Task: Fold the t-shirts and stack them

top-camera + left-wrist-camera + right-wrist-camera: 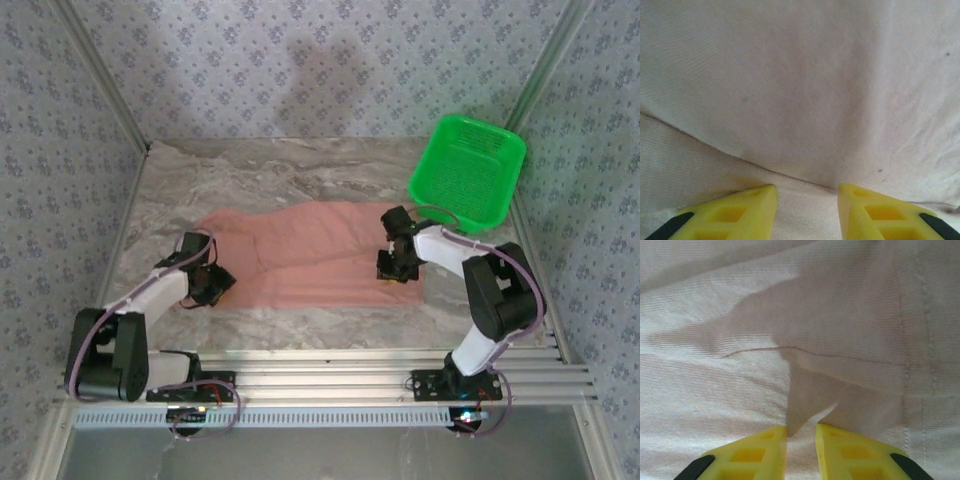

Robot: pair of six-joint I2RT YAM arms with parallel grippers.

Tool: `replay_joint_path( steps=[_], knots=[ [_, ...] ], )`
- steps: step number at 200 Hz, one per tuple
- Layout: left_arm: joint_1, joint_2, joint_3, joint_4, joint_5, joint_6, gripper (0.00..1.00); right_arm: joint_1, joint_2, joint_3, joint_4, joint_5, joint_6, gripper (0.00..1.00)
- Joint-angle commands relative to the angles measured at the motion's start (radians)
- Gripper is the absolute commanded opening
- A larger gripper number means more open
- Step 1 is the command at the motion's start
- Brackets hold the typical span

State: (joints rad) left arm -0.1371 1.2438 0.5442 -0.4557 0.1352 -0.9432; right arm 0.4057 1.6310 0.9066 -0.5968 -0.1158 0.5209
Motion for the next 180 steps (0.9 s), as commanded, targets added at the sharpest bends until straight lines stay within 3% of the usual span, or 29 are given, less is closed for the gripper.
replay_joint_path(
  steps=[1,38,74,97,127,155,180],
  knots=[
    [0.009,-0.074,-0.064,-0.168,-0.025,-0.069,0.39,0.020,-0.059,-0.082,-0.098,0.054,0.063,0.26],
    [0.004,-0.264,-0.048,-0.297,-0.006,-0.107,0.43,0.056,-0.141,-0.142,-0.126,0.049,0.118,0.31],
    [0.008,-0.344,0.169,-0.359,-0.039,-0.070,0.61,0.057,-0.249,-0.006,-0.219,0.071,0.101,0.46],
    [0.038,-0.180,0.407,-0.361,0.005,0.073,0.73,0.028,-0.248,0.161,-0.269,0.044,-0.027,0.63],
    [0.125,0.140,0.712,-0.421,0.128,0.304,0.76,-0.009,-0.156,0.393,-0.286,-0.053,-0.192,0.84],
    [0.157,0.440,0.981,-0.527,0.166,0.532,0.73,-0.025,-0.079,0.482,-0.234,-0.133,-0.248,0.91],
    [0.155,0.613,1.133,-0.567,0.179,0.713,0.70,-0.029,-0.022,0.493,-0.221,-0.183,-0.311,0.93]
  ],
)
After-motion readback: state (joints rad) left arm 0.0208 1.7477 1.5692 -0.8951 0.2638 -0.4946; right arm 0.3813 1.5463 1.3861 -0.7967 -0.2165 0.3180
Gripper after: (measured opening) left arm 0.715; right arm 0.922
